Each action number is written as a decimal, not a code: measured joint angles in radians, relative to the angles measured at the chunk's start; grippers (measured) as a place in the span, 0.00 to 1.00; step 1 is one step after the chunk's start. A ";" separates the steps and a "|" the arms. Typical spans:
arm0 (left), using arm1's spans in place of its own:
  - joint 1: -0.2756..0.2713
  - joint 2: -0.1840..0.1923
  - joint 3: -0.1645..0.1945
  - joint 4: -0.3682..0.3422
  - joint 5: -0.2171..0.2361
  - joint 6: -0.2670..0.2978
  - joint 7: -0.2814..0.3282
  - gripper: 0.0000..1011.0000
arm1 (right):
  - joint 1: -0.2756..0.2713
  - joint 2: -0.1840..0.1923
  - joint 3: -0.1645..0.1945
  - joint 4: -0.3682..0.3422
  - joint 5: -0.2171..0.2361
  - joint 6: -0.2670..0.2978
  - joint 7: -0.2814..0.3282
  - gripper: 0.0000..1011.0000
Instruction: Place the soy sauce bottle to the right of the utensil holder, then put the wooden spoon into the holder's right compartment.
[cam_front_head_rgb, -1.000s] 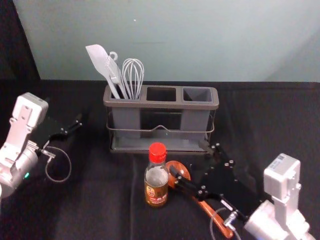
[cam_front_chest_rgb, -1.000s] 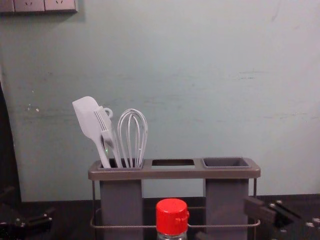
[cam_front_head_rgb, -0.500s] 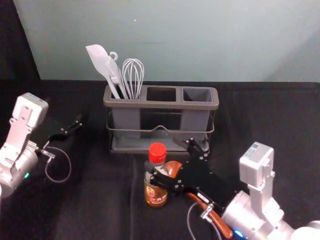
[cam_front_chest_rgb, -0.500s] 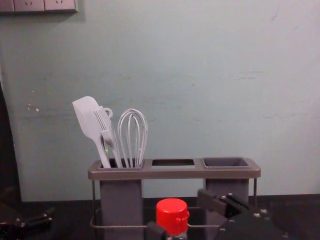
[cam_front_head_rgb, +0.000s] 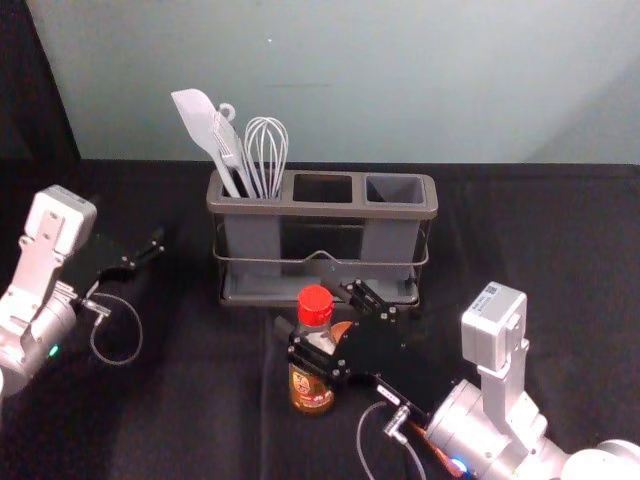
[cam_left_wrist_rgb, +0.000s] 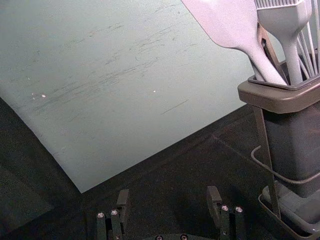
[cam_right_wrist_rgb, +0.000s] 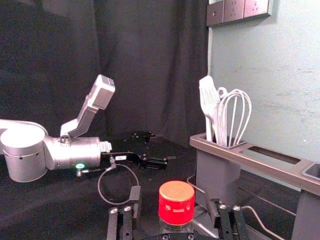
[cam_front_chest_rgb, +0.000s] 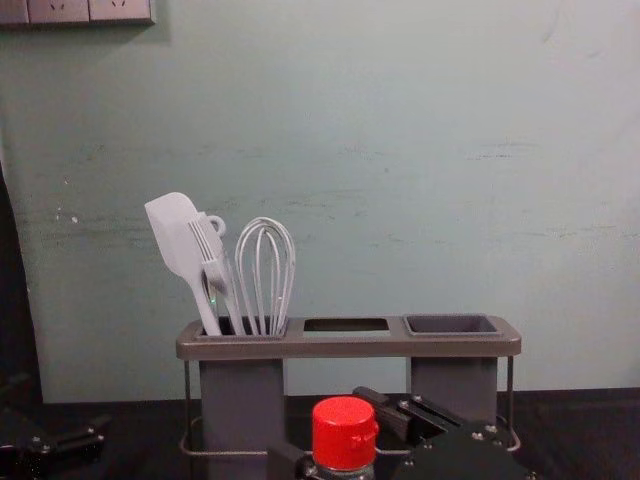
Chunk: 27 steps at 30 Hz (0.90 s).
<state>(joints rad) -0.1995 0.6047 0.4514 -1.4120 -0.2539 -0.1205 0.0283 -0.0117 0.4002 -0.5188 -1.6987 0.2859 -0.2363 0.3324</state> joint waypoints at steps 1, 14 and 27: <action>0.000 0.000 0.000 0.000 0.000 0.000 0.000 0.99 | 0.000 0.000 0.000 0.000 0.000 0.000 0.000 0.81; 0.000 0.000 0.000 0.000 0.000 0.000 0.000 0.99 | -0.021 -0.020 0.027 -0.008 -0.018 0.011 0.023 0.39; 0.000 0.000 0.000 0.000 0.000 0.000 0.000 0.99 | -0.076 -0.022 0.076 -0.081 -0.016 -0.001 0.041 0.38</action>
<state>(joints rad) -0.1995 0.6047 0.4514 -1.4120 -0.2539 -0.1205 0.0283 -0.0872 0.3780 -0.4431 -1.7799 0.2696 -0.2375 0.3734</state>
